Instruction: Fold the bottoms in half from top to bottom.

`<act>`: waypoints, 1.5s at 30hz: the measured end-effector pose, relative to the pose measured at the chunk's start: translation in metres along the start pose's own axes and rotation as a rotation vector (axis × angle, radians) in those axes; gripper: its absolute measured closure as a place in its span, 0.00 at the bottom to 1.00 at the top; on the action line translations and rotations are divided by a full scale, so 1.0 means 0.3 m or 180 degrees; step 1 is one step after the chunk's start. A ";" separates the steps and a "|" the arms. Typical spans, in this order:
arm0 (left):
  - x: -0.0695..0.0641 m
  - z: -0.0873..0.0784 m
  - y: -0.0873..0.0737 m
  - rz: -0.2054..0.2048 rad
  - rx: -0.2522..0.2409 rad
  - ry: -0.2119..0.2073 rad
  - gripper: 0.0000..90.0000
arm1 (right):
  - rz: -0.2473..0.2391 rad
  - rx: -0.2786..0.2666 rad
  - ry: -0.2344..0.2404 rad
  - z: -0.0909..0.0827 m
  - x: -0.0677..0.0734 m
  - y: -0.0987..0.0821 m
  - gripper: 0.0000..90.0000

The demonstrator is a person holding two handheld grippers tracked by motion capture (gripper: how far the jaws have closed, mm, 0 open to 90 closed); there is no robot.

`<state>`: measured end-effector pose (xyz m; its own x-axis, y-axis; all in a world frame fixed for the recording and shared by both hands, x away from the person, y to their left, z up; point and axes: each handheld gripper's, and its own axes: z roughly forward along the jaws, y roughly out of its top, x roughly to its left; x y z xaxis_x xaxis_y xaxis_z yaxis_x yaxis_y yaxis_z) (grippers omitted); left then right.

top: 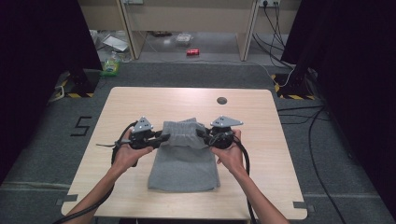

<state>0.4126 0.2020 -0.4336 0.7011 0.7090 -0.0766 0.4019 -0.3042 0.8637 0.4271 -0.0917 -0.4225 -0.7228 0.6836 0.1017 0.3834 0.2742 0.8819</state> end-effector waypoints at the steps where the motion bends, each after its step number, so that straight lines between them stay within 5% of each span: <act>1: -0.005 -0.004 -0.011 0.0001 0.0000 -0.0010 0.80 | -0.0020 -0.0004 0.0000 -0.004 0.008 -0.009 0.86; 9: -0.036 -0.036 -0.076 0.0025 -0.0012 -0.0057 0.80 | -0.0127 -0.0025 0.0031 -0.032 0.069 -0.055 0.86; 23: -0.114 -0.055 -0.208 0.0117 0.0081 -0.0218 0.79 | -0.0099 0.0118 0.0163 -0.081 0.135 -0.170 0.85; 29: -0.124 -0.046 -0.253 -0.0008 0.0182 -0.0386 0.73 | -0.0086 0.0188 0.0228 -0.093 0.148 -0.209 0.77; 33: -0.133 -0.052 -0.254 -0.0122 0.0179 -0.0546 0.66 | -0.0063 0.0190 0.0348 -0.115 0.161 -0.212 0.72; 37: -0.148 -0.075 -0.235 -0.0083 0.0134 -0.0584 0.63 | -0.0062 0.0138 0.0364 -0.132 0.162 -0.202 0.71; 45: -0.129 -0.126 -0.185 -0.0236 -0.0075 -0.0614 0.59 | 0.0023 0.0105 0.0348 -0.122 0.145 -0.191 0.71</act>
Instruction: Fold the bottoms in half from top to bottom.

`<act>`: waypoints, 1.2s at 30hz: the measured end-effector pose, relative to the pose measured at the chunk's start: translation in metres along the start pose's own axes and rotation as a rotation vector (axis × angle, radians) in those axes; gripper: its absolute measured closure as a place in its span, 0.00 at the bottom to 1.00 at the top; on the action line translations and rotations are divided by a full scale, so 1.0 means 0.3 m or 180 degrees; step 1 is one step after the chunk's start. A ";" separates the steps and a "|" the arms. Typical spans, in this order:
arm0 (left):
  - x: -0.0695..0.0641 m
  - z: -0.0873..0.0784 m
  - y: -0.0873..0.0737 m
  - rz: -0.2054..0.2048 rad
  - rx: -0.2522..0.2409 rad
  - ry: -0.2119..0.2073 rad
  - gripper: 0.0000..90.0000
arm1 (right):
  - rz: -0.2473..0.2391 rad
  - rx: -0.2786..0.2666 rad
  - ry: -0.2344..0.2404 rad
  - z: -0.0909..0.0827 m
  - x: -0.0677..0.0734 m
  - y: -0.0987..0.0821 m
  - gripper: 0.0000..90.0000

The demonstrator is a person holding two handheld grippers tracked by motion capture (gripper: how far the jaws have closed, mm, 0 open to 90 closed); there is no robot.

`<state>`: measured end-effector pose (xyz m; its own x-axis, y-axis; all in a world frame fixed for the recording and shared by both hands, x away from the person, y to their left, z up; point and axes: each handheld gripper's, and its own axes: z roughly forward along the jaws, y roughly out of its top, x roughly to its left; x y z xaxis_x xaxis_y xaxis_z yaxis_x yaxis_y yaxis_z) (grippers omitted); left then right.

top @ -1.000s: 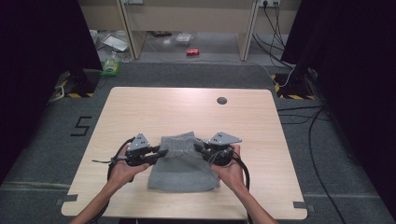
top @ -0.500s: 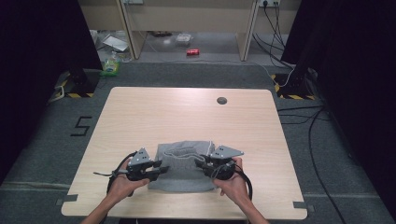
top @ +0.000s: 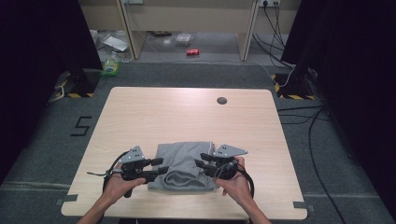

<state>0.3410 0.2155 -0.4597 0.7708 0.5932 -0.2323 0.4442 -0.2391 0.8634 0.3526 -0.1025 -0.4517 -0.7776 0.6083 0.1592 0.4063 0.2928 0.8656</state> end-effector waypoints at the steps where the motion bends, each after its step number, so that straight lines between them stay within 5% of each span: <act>1: 0.007 0.004 0.004 -0.0040 -0.0003 0.0035 0.59 | 0.0002 0.0012 0.0006 0.003 0.000 0.000 0.71; 5: 0.019 0.042 0.003 -0.0111 0.0081 0.0138 0.55 | -0.0061 0.0107 0.0047 0.027 0.008 -0.005 0.70; 18: -0.081 0.095 -0.125 0.0294 0.0493 0.0366 0.50 | -0.0230 0.0545 0.0145 0.075 0.078 -0.074 0.68; 22: -0.084 0.100 -0.148 0.0263 0.0485 0.0343 0.50 | -0.0272 0.0680 0.0073 0.088 0.093 -0.126 0.69; 27: -0.093 0.099 -0.145 0.0319 0.0477 0.0391 0.51 | -0.0244 0.0658 0.0057 0.086 0.096 -0.132 0.68; 32: -0.077 0.084 -0.130 0.0209 0.0360 0.0362 0.48 | 0.0004 0.0470 0.0129 0.066 0.086 -0.116 0.56; 36: -0.065 0.067 -0.112 0.0157 0.0262 0.0341 0.47 | 0.0032 0.0339 -0.0013 0.041 0.065 -0.089 0.50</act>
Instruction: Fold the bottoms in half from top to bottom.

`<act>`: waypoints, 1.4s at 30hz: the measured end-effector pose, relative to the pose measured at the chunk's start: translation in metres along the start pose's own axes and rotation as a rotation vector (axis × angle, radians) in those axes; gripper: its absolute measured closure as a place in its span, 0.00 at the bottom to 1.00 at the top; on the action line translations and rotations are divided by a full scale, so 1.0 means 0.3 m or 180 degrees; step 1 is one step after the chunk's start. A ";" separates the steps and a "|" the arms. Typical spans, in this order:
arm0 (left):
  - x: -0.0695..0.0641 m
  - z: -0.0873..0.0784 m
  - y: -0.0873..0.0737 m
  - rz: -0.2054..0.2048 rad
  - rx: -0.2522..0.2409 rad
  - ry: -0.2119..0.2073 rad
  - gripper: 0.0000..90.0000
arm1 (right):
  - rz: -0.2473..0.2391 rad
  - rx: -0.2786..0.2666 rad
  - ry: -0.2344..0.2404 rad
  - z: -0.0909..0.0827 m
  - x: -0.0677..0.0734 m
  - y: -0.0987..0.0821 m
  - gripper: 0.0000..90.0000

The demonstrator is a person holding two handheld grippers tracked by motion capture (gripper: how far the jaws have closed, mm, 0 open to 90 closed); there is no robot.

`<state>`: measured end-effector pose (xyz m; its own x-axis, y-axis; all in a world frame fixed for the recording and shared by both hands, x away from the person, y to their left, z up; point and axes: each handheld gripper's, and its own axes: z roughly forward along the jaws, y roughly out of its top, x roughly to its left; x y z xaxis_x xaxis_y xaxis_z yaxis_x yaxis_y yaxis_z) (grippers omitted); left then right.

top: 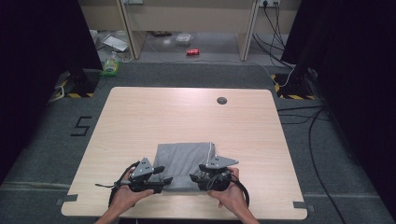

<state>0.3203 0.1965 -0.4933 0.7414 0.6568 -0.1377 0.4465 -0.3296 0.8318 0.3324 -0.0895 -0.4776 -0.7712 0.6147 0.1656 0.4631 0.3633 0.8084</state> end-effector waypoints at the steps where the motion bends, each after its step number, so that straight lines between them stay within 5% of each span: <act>1: 0.004 -0.004 0.003 -0.0044 -0.0015 -0.0018 0.46 | 0.0019 -0.0019 -0.0031 -0.005 -0.006 0.003 0.49; 13: 0.047 -0.010 0.014 -0.0198 -0.0038 0.0034 0.43 | 0.0172 -0.0101 -0.0314 -0.031 -0.088 0.019 0.46; 42: 0.153 0.006 0.014 -0.0426 -0.0025 0.0224 0.41 | 0.0289 -0.0132 -0.0618 -0.041 -0.195 0.036 0.46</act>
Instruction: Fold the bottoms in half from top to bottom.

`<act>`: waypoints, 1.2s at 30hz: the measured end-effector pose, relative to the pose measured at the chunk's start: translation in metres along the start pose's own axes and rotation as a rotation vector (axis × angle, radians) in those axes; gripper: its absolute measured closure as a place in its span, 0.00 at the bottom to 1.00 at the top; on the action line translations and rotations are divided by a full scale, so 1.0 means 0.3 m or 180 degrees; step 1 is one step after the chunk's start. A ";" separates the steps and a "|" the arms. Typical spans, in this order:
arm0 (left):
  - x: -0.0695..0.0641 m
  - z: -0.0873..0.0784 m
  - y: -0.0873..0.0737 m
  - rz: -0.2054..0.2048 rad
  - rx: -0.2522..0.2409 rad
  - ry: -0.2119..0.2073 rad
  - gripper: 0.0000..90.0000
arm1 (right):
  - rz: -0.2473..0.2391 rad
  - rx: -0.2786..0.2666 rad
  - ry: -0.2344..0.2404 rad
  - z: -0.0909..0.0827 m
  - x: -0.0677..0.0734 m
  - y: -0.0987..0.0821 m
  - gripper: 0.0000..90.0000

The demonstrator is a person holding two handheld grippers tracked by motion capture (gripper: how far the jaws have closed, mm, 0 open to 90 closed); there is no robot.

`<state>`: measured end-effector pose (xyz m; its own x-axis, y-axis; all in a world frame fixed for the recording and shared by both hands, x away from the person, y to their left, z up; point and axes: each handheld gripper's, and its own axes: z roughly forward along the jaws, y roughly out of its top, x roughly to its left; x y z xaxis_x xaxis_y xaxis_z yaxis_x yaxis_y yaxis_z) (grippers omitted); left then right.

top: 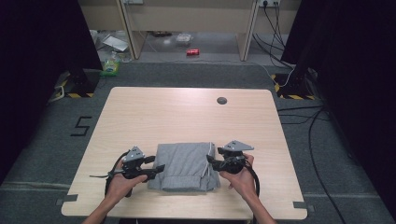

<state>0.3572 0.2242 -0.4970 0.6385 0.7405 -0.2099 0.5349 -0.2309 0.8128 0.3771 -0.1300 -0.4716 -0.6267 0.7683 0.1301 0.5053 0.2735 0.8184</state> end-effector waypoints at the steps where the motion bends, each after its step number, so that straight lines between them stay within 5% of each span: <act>1: 0.003 0.000 0.003 -0.0005 -0.0005 0.0007 0.41 | 0.0011 0.0002 -0.0015 -0.001 -0.008 0.001 0.46; 23: 0.086 0.043 0.085 -0.0108 0.0136 0.0120 0.40 | 0.0111 0.0074 -0.0159 0.083 -0.101 0.061 0.46; 36: 0.130 0.095 0.081 -0.0187 0.0248 0.0197 0.38 | 0.0153 0.0125 -0.0129 0.098 -0.114 0.072 0.44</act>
<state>0.4107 0.2294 -0.5009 0.5707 0.7912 -0.2200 0.6134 -0.2325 0.7548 0.4269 -0.1333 -0.4750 -0.5770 0.8038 0.1453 0.5577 0.2577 0.7890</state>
